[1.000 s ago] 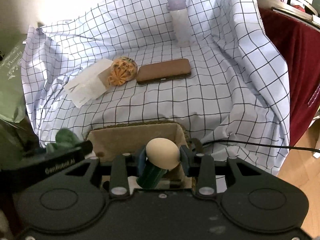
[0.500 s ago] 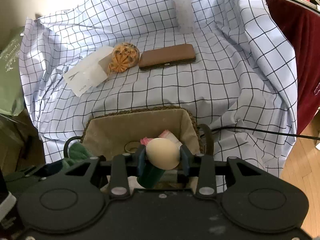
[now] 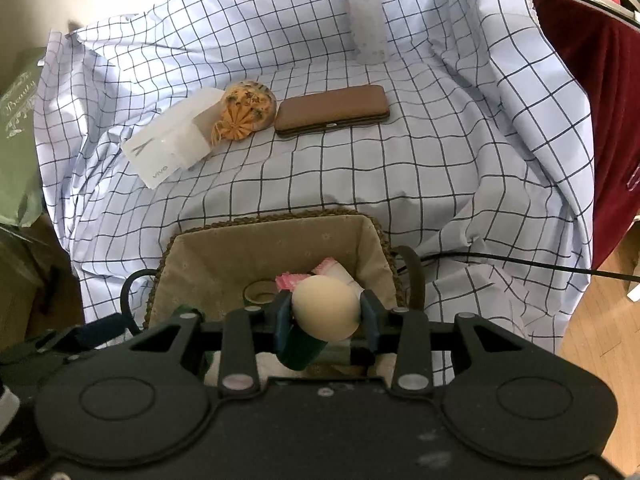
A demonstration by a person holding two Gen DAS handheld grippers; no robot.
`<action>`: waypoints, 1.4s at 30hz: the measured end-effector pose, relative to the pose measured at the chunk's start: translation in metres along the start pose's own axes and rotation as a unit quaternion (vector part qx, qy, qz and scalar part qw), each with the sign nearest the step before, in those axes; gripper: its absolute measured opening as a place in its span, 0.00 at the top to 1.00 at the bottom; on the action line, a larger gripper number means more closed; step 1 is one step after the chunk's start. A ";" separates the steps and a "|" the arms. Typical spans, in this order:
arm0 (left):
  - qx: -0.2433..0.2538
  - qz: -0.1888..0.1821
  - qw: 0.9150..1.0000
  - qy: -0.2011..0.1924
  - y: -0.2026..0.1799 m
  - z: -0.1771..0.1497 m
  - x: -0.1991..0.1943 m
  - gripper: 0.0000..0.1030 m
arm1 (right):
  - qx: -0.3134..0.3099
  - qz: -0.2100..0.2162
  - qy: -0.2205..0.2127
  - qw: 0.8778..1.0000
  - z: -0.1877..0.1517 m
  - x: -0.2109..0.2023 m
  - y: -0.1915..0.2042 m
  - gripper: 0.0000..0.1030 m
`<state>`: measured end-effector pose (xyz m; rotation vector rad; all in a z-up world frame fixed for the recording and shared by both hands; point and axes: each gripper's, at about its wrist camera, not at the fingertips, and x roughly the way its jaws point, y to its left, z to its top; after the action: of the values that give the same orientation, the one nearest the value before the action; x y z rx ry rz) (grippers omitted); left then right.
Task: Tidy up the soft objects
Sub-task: 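Lower the green plush and cream ball into the basket and open both tools, then withdraw both tools upward from the woven basket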
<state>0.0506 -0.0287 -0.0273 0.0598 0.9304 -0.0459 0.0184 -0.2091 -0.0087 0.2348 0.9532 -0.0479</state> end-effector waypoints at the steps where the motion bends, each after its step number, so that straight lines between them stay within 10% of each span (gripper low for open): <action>1: 0.000 0.002 1.000 -0.002 0.001 0.000 -0.001 0.32 | -0.001 -0.001 0.000 1.000 0.000 0.000 0.000 0.64; 42: -0.012 0.002 1.000 -0.008 0.007 -0.003 -0.006 0.24 | -0.016 -0.013 -0.006 1.000 -0.002 -0.001 -0.001 0.50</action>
<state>0.0445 -0.0209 -0.0240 0.0389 0.9144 -0.0325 0.0158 -0.2097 -0.0092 0.1936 0.9445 -0.0576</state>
